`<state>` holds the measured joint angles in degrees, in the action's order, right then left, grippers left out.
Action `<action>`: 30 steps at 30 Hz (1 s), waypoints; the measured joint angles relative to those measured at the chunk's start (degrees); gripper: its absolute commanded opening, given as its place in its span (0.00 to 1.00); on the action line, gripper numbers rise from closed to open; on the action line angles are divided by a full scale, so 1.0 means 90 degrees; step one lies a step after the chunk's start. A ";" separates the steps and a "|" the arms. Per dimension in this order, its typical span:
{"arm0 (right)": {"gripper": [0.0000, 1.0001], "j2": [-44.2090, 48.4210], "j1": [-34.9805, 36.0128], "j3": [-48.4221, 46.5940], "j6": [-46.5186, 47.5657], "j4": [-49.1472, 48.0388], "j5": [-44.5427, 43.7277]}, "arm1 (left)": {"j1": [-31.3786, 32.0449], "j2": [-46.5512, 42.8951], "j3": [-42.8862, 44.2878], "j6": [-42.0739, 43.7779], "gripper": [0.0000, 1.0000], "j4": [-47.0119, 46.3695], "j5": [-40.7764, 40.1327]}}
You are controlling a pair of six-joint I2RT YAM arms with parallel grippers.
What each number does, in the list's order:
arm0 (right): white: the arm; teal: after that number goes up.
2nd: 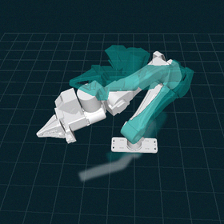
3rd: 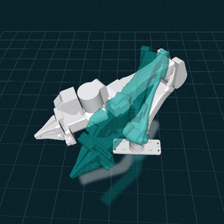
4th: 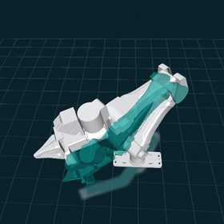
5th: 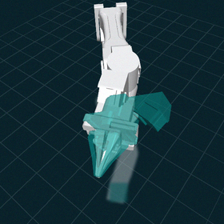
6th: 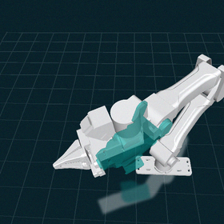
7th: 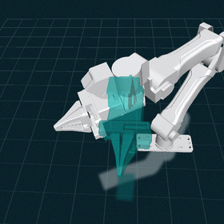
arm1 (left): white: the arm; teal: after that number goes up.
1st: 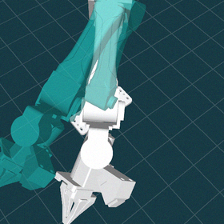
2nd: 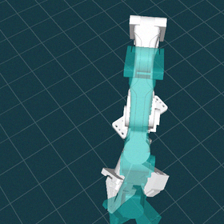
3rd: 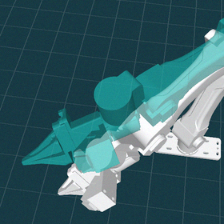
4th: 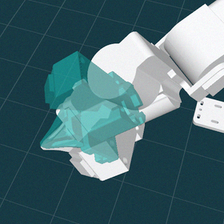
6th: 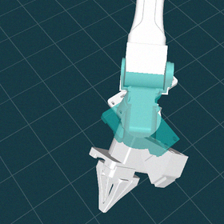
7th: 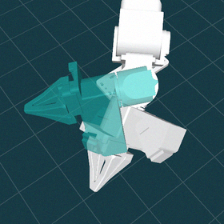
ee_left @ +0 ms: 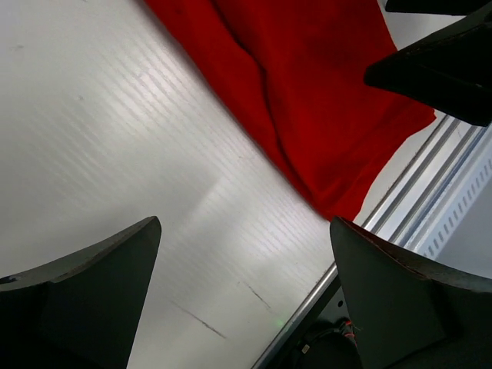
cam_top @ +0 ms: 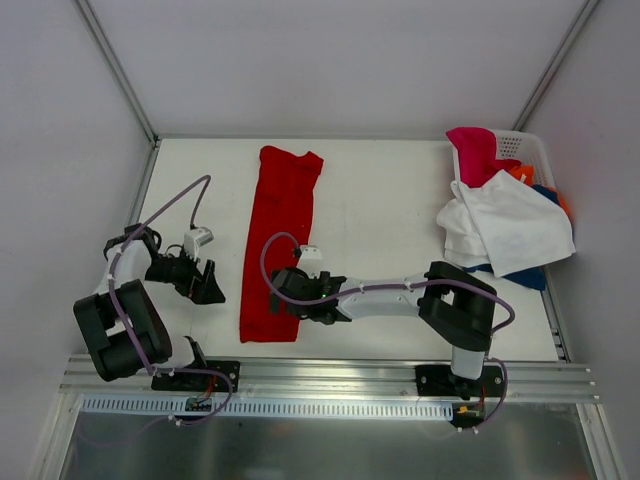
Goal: Fold and stack the t-shirts
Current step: Fold the tshirt
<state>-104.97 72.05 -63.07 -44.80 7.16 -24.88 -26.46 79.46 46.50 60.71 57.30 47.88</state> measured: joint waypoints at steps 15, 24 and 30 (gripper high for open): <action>0.59 -0.0294 0.0109 -0.0313 -0.0192 0.0185 0.0019 | 0.1127 -0.0233 -0.0559 -0.1440 0.92 -0.1581 -0.1086; 0.60 -0.0272 0.0121 -0.0248 -0.0289 0.0124 -0.0027 | 0.2164 -0.0277 -0.0600 -0.2266 0.90 -0.1938 -0.1273; 0.60 -0.0199 0.0143 -0.0095 -0.0333 -0.0034 -0.0097 | 0.2747 -0.0277 -0.0600 -0.2934 0.91 -0.2365 -0.1729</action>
<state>-106.76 73.34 -63.92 -47.79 6.85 -25.76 -1.74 76.97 41.10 34.30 36.01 32.32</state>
